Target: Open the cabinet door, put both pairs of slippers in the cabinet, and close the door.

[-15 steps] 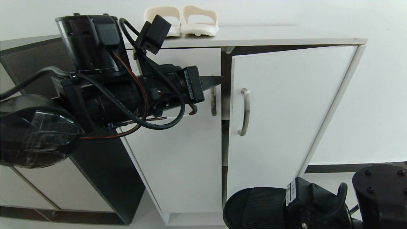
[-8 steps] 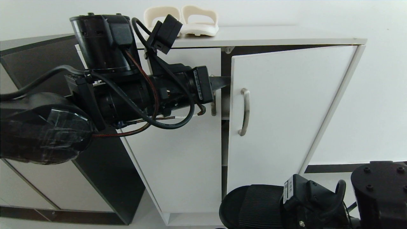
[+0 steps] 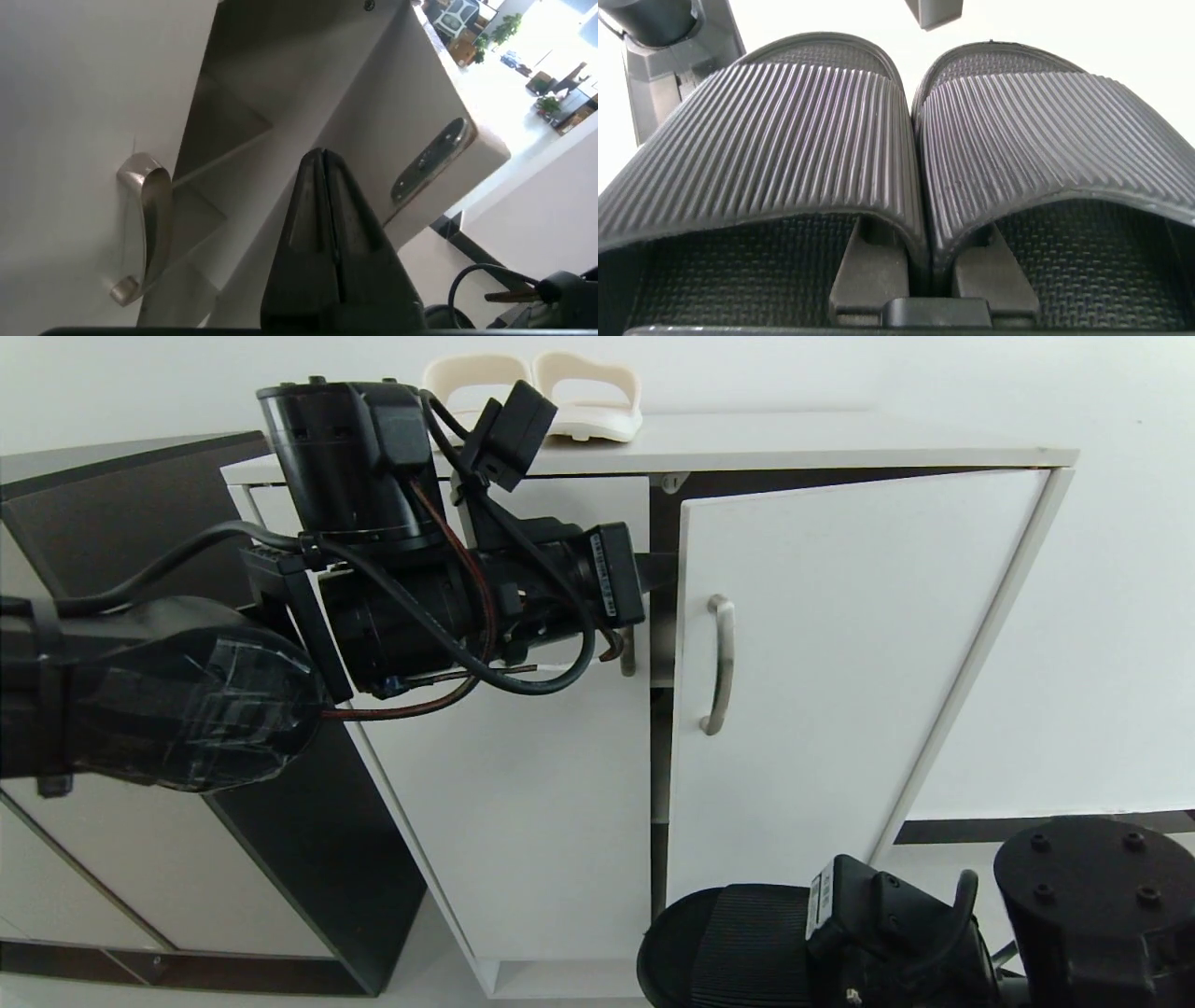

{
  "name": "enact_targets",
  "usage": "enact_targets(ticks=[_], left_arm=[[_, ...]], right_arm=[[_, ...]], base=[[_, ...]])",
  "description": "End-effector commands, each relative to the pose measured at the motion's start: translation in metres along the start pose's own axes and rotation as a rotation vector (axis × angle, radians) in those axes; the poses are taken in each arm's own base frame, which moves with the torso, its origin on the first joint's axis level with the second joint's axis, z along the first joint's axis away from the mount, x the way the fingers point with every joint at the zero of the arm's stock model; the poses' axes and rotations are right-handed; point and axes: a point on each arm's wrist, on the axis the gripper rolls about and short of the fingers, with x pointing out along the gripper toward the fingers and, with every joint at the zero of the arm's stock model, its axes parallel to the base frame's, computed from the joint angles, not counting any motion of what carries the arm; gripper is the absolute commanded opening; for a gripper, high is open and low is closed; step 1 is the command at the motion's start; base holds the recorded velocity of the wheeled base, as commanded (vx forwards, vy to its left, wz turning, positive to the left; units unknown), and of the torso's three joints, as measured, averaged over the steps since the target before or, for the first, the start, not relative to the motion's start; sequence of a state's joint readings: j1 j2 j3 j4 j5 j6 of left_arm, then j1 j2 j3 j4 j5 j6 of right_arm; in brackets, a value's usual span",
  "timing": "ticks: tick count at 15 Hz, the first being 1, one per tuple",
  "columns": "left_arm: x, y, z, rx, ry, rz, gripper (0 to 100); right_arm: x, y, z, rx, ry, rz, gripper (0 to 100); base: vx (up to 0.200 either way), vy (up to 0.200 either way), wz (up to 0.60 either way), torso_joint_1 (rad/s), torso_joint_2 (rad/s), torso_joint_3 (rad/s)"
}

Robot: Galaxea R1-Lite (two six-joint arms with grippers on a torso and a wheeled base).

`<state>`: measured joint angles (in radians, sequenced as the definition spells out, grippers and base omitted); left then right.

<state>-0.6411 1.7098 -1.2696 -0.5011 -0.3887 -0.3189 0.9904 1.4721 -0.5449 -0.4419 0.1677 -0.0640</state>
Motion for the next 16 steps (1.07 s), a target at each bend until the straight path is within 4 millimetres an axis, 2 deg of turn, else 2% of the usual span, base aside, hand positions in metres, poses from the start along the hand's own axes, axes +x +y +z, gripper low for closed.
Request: enact_targets(ticks=[1, 4, 8, 10, 12, 14, 16], left_arm=[[0.004, 0.002, -0.002, -0.003, 0.006, 0.003, 0], [0.002, 0.001, -0.01, -0.01, 0.02, 0.023, 0], [-0.002, -0.034, -0.018, -0.007, 0.042, -0.052, 0], [0.0, -0.045, -0.021, -0.005, 0.047, -0.079, 0], [0.0, -0.044, -0.019, 0.001, 0.026, -0.076, 0], [-0.015, -0.037, -0.01, 0.019, -0.015, -0.004, 0], [-0.052, -0.032, 0.001, 0.034, -0.063, 0.137, 0]], right_arm=[[0.003, 0.0, -0.002, 0.002, 0.013, 0.001, 0], [0.004, -0.001, 0.0, 0.002, 0.007, -0.001, 0], [-0.004, 0.019, -0.001, -0.04, -0.005, 0.069, 0], [-0.009, 0.025, 0.001, -0.053, -0.021, 0.093, 0], [-0.012, 0.025, 0.003, -0.054, -0.034, 0.083, 0], [-0.006, 0.02, 0.005, -0.031, -0.028, 0.022, 0], [0.01, 0.008, 0.012, 0.055, -0.017, -0.17, 0]], base=[[0.0, 0.0, 0.0, 0.0, 0.0, 0.0], [-0.2, 0.0, 0.0, 0.001, 0.01, 0.001], [-0.2, 0.0, 0.0, 0.002, 0.0, 0.002], [-0.2, 0.0, 0.0, 0.0, 0.0, 0.007], [-0.2, 0.0, 0.0, 0.0, 0.0, 0.002], [-0.1, 0.0, 0.0, 0.001, 0.0, 0.001], [0.0, 0.0, 0.0, 0.0, 0.0, 0.0]])
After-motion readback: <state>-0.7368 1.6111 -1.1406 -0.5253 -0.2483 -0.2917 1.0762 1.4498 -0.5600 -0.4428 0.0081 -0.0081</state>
